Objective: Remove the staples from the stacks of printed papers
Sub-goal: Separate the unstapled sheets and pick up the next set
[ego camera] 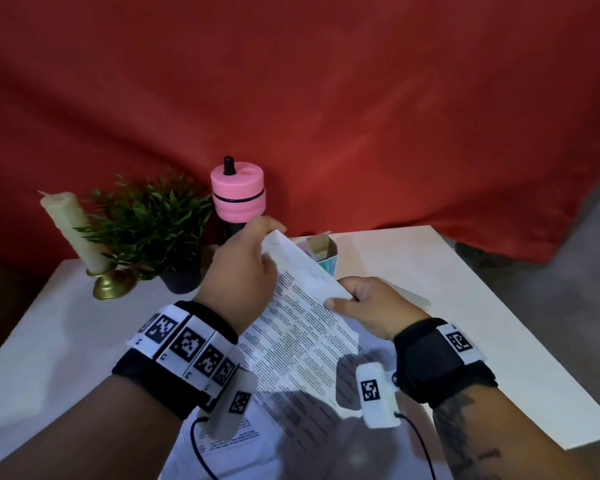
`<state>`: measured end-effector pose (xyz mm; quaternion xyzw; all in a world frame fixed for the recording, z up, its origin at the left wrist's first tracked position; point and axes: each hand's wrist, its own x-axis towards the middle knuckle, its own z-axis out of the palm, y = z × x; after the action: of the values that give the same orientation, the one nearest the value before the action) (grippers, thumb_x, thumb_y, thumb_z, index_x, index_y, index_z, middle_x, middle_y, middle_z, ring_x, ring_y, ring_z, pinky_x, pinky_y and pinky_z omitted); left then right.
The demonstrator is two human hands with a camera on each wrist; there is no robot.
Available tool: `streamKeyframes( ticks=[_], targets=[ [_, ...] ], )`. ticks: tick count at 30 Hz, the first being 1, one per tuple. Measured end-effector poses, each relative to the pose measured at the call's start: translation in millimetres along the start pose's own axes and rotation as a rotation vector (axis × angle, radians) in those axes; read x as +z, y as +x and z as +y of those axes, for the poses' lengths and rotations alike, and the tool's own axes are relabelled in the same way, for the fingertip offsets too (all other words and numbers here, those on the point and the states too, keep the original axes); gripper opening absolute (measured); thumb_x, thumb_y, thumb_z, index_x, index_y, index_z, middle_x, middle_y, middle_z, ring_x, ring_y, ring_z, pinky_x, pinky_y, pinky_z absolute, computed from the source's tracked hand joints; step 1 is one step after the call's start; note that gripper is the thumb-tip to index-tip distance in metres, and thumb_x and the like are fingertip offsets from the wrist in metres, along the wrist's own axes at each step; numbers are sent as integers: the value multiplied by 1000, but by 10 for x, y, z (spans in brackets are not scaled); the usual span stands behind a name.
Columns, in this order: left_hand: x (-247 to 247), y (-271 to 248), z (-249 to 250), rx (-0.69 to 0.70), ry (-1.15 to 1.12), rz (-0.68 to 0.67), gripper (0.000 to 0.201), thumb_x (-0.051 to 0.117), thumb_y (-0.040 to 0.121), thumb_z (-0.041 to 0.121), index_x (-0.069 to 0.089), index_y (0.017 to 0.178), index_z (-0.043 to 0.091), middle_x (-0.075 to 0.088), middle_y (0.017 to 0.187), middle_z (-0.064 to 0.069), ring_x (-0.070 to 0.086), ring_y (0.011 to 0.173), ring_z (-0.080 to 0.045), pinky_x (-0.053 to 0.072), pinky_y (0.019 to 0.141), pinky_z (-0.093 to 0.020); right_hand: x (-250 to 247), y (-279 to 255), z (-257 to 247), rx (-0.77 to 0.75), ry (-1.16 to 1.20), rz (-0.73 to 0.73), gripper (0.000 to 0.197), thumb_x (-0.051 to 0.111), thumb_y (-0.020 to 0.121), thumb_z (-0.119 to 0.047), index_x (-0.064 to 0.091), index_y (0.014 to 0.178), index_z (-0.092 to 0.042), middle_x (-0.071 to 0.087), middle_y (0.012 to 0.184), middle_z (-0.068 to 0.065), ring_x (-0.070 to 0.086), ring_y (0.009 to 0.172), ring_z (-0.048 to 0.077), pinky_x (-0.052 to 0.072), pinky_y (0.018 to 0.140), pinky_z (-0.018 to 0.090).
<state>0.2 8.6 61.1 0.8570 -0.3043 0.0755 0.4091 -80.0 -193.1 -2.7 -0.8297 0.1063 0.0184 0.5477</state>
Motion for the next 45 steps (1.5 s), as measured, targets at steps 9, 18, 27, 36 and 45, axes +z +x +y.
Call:
streamKeyframes(
  ticks=[9,18,27,36,45],
  targets=[
    [248,115,-11,27,155,218,81,73,74,20,32,143,22,34,150,-13,26,139,-40,14,112,-66,-408,-509,224,12,389,411,13,59,95,-12,70,101,-13,71,114,7,65,110,23,46,99,38],
    [1164,54,432,-162,-413,-343,46,65,89,13,47,131,13,68,101,1,66,80,-3,55,77,-30,-956,-1283,720,66,569,784,15,55,97,-11,70,98,-14,71,111,13,65,108,30,46,102,49],
    [2101,-360,1494,-66,-416,-699,33,57,92,16,45,121,26,65,107,12,64,90,-10,55,72,-32,-1684,-2232,1645,238,470,1043,8,66,90,-19,66,95,-15,74,103,12,68,103,32,48,99,53],
    [3272,-1026,2225,0,-418,-1088,69,62,82,11,31,137,40,64,120,18,63,108,-6,55,92,-38,-2048,-3198,3007,592,482,988,19,68,84,-25,73,98,-13,76,96,11,70,97,33,50,96,54],
    [4355,-1794,2294,34,-119,-1352,77,55,84,8,16,140,44,63,115,14,64,94,-11,54,77,-28,-1330,-3841,4332,987,888,908,23,56,96,-15,66,105,3,70,103,25,67,89,35,50,89,54]
  ],
)
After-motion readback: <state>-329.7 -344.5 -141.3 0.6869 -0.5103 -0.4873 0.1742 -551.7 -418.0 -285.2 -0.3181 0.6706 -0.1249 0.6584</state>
